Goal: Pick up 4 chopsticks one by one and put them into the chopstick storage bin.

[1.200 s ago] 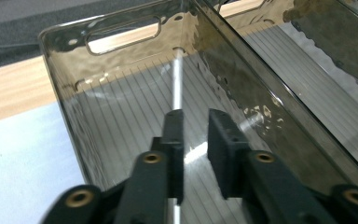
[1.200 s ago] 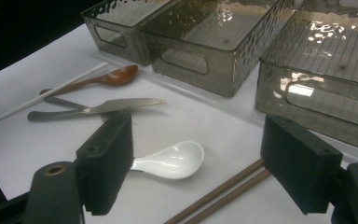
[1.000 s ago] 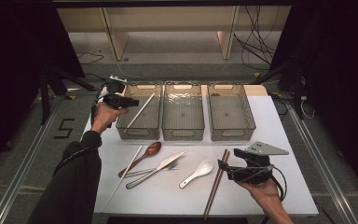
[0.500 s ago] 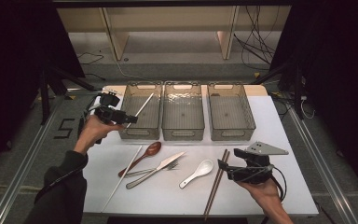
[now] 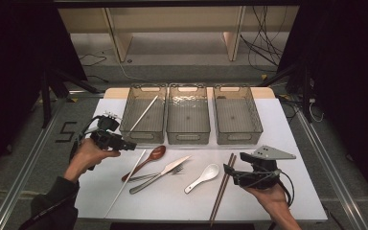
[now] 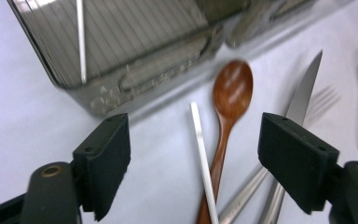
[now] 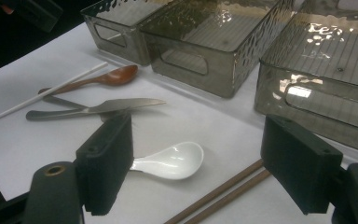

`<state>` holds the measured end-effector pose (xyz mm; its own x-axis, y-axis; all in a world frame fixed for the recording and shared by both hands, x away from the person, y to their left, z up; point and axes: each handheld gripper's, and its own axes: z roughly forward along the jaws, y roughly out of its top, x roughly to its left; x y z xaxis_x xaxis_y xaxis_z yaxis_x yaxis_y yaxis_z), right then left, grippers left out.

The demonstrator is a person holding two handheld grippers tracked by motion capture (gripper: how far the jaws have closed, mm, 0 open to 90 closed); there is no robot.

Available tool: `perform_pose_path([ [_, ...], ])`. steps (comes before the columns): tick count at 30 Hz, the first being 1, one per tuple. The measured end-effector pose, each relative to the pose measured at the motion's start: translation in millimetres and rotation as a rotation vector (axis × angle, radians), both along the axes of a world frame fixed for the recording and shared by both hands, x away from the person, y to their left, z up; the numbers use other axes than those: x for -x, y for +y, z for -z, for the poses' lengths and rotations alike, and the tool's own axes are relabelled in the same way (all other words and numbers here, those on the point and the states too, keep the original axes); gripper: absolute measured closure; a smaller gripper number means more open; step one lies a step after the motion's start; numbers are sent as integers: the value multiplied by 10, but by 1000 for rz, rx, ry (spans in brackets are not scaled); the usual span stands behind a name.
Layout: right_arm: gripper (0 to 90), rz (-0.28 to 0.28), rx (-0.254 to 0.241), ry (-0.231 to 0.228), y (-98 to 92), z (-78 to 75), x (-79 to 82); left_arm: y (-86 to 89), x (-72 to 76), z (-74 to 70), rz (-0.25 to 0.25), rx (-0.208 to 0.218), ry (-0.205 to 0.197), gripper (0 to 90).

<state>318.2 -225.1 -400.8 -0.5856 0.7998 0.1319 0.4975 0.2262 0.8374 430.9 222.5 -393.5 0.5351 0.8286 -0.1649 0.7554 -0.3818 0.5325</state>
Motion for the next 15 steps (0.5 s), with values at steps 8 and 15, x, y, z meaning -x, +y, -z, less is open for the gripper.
perform_pose_path([
  [8,261,1,2,-1,-1,4,-3,-6,221,148,22,-31,43,215],
  [15,262,3,3,-1,-4,4,-5,-53,367,282,43,-90,83,209],
])
